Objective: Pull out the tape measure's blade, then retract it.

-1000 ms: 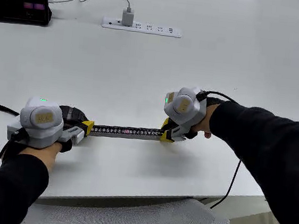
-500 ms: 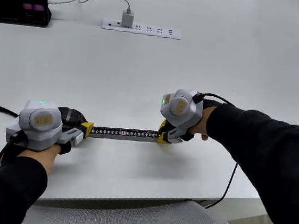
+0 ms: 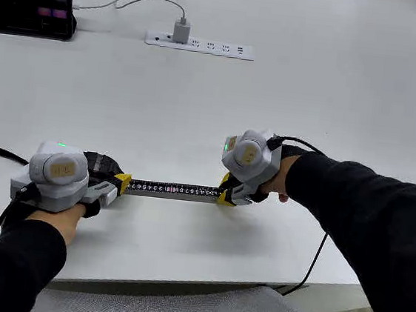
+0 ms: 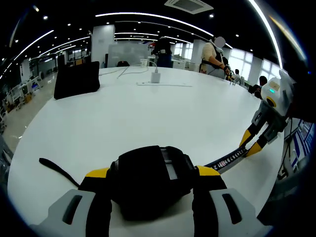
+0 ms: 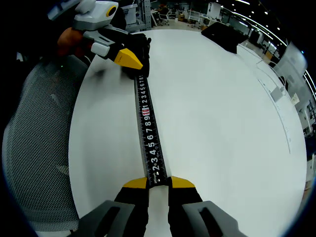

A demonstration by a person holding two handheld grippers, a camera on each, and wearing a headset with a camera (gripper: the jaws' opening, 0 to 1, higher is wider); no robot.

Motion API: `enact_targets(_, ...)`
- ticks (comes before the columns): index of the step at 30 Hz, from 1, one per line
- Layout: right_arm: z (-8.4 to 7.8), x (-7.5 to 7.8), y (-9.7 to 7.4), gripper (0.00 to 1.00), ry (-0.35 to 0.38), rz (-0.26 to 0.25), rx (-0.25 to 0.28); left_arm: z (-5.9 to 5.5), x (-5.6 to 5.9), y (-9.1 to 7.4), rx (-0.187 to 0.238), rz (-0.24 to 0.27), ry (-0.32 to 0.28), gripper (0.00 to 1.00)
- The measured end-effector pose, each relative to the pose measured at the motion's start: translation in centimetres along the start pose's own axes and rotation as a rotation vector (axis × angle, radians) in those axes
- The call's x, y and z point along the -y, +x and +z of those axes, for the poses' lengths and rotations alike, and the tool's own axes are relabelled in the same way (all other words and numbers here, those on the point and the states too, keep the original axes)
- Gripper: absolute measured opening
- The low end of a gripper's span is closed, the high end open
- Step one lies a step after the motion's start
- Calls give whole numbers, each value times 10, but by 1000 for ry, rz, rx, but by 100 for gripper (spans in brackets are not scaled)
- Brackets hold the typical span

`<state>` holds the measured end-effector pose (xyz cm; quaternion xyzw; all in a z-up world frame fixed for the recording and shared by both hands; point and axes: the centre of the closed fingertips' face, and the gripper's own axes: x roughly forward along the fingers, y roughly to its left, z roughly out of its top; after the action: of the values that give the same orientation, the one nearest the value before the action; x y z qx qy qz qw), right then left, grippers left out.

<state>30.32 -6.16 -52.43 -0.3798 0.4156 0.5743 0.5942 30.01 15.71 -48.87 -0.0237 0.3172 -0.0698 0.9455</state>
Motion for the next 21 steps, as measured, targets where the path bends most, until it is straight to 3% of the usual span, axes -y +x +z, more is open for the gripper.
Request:
enact_targets(12, 6, -1, 2, 11, 8, -1, 25, -1, -1, 0, 1, 1, 3, 61)
enact_targets(21, 10, -1, 4, 11, -4, 7, -1, 0, -1, 0, 4, 4, 2, 61)
